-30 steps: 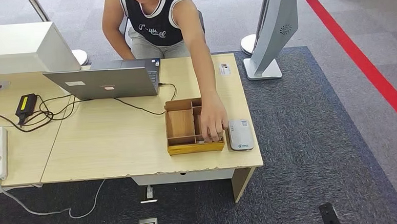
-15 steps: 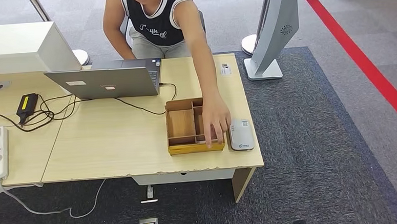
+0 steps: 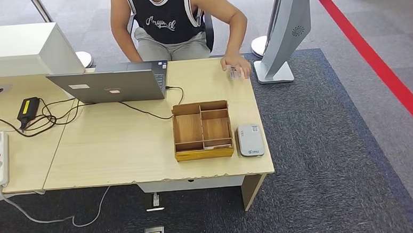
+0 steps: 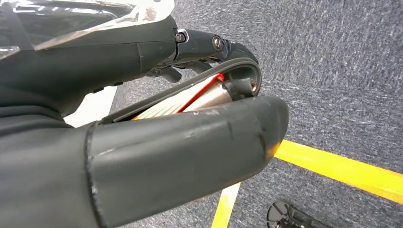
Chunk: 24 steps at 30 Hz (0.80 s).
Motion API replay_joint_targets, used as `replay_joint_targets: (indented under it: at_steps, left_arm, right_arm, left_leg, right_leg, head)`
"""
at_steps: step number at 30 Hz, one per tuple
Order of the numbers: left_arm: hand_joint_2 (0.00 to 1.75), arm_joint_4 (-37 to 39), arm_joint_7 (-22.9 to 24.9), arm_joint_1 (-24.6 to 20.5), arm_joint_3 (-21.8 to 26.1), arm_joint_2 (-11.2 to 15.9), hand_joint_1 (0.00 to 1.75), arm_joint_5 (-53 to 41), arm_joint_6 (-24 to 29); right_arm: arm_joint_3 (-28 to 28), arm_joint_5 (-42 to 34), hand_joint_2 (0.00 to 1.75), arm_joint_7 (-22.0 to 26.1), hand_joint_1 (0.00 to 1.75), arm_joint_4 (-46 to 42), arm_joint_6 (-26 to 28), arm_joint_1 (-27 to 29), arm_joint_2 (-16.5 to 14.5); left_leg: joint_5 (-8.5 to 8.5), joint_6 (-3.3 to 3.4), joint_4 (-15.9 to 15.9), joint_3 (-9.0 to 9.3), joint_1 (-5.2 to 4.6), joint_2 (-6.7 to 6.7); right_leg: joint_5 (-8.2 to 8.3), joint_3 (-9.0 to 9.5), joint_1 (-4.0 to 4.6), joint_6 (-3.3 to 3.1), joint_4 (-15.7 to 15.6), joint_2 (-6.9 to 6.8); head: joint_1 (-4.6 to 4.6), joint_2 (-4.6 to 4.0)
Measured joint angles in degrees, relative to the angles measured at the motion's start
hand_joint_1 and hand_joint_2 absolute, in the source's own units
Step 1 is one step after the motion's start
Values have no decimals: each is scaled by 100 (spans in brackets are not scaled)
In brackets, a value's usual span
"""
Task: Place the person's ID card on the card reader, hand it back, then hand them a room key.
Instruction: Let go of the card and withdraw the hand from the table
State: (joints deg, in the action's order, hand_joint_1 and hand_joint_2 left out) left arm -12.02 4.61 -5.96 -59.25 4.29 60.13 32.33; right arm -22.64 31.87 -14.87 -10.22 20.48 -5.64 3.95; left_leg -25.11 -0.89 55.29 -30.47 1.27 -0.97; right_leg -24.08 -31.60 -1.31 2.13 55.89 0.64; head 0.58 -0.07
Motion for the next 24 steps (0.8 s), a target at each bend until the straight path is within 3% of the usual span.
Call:
replay_joint_targets:
  at_steps: [9,12,14,17,20,24]
  left_arm:
    - [0,0,0,0,0,21,0,-14,7]
    - [0,71,13,55,48,-9,0,445,255]
    - [0,222,-120,165,264,-169,0,1337,477]
    - [0,410,-697,477,861,-656,0,2394,538]
    - [0,572,-731,615,1360,-980,0,2429,541]
    - [0,762,-461,615,1822,-1067,0,2227,541]
  right_arm:
    - [-62,119,0,-222,0,59,-625,-12,-25]
    - [-62,189,0,-183,0,60,-652,-12,-34]
    - [-62,222,0,-103,0,60,-618,-10,-35]
    - [-62,224,0,-13,0,61,-532,4,-37]
    - [-62,211,0,-1,0,74,-454,-4,-40]
    - [-64,213,0,48,0,85,-362,-9,-38]
  left_leg:
    - [0,0,0,0,0,0]
    - [-4,-2,-1,-1,0,-1]
    - [-13,-5,-2,8,-5,6]
    - [-24,4,0,21,-20,32]
    - [-26,10,2,18,-19,28]
    - [-31,10,-1,20,-18,29]
  right_leg:
    - [0,0,0,0,0,0]
    - [-1,8,0,-1,1,1]
    - [-3,13,-6,-2,0,10]
    - [-12,9,-21,11,-2,27]
    - [-16,14,-20,17,-8,21]
    - [-16,18,-20,15,-4,20]
  head:
    - [-1,0]
    - [1,-1]
    - [-4,-1]
    - [-24,0]
    - [26,0]
    - [20,0]
